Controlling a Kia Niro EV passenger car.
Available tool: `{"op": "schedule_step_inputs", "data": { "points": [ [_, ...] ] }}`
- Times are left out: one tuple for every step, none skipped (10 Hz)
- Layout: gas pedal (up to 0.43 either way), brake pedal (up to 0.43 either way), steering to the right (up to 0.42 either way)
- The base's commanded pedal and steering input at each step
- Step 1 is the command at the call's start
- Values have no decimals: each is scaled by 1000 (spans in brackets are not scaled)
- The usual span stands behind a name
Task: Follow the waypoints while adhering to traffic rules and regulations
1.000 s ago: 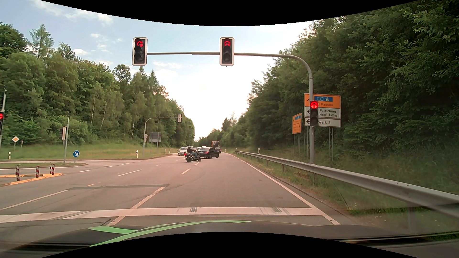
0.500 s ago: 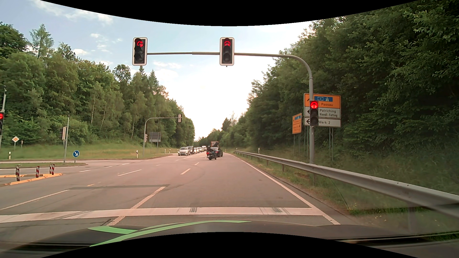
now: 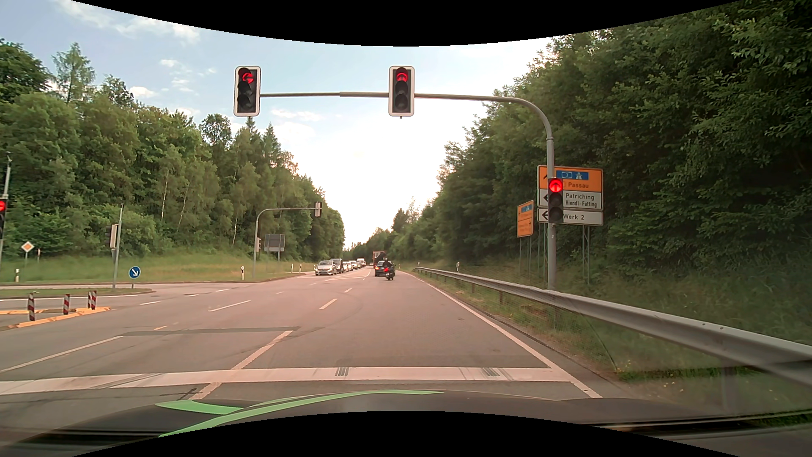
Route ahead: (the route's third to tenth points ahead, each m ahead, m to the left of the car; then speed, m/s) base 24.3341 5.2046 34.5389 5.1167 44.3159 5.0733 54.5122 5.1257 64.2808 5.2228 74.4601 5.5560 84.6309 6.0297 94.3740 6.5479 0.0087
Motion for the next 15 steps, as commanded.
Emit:
{"op": "schedule_step_inputs", "data": {
  "points": [
    [0,43,5],
    [0,37,5],
    [0,37,5],
    [0,30,5],
    [0,43,5],
    [0,73,5],
    [0,85,6],
    [0,85,6],
    [0,85,6],
    [0,85,6],
    [0,79,6],
    [0,61,6],
    [0,0,6],
    [0,0,6],
    [0,0,6]
  ]
}}
